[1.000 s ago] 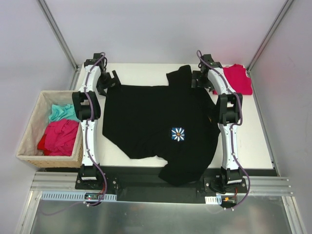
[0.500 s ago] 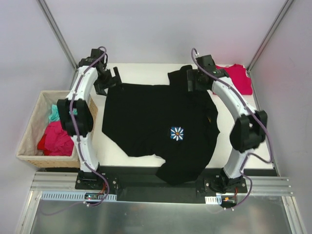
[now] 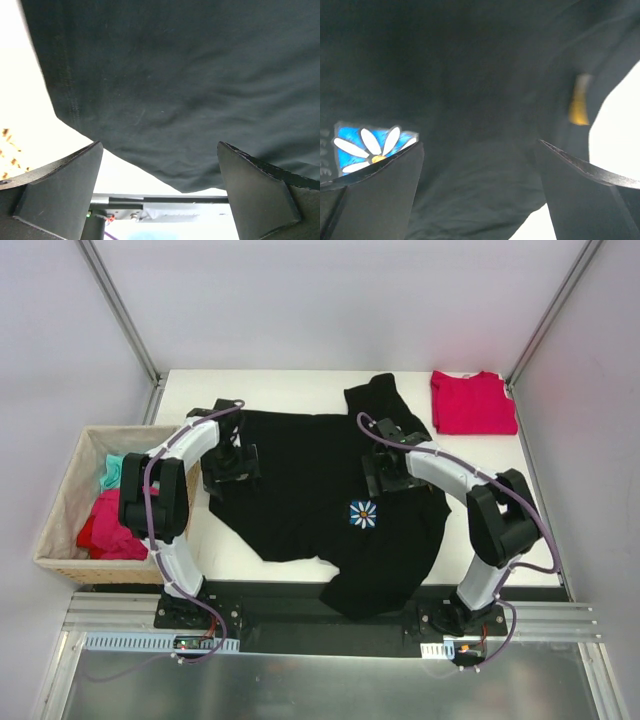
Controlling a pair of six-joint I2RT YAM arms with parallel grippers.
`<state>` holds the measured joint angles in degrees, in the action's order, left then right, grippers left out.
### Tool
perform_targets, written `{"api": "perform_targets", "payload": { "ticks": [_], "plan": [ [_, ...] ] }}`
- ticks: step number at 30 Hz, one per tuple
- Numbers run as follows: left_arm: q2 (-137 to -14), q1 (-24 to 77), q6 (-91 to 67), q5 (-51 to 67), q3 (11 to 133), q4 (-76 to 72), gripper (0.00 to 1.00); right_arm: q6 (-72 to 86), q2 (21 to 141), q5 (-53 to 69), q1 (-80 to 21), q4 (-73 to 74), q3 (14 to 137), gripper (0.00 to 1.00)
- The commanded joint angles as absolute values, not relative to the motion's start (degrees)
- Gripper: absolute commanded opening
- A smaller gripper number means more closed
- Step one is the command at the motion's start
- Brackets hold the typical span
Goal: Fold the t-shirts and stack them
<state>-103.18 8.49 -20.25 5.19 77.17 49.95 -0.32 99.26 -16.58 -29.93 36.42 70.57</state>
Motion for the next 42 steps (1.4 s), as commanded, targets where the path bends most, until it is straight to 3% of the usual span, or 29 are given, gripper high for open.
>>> {"api": "perform_targets", "payload": {
  "ticks": [1, 20, 42],
  "plan": [
    [-103.8, 8.7, -20.1, 3.2, 76.3, 48.7, 0.99, 3.0, 99.6, -15.3, -33.4, 33.7, 70.8, 0.97],
    [-113.7, 9.1, -20.1, 2.7, 80.2, 49.9, 0.99, 5.7, 111.7, -13.5, -35.4, 34.3, 74.1, 0.97],
    [-127.2, 9.1, -20.0, 3.6, 102.8, 56.9, 0.99, 5.2, 119.4, -11.9, -28.1, 42.8, 91.2, 0.97]
  ]
}}
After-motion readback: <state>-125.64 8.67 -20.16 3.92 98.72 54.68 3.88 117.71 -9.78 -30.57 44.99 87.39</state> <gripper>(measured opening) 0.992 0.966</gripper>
